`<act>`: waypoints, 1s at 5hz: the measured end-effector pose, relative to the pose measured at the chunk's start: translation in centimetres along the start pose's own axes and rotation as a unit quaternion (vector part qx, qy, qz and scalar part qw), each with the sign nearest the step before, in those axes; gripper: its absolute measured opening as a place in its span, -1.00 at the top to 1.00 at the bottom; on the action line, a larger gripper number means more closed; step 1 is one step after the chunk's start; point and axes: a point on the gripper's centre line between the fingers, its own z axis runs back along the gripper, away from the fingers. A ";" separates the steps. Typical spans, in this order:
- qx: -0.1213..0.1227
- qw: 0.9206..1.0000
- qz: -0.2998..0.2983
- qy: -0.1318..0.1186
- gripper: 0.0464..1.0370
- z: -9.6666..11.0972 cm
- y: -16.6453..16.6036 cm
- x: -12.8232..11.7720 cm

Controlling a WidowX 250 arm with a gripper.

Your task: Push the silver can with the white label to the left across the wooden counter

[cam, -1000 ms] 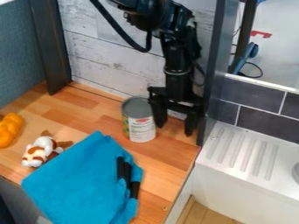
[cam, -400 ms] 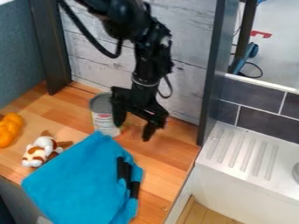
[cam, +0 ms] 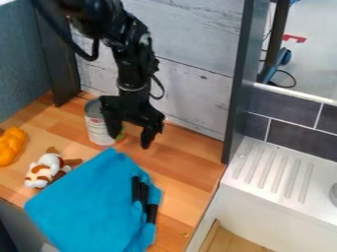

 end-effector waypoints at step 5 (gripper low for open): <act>-0.100 0.995 0.015 0.026 -0.93 9.2 0.9 -5.7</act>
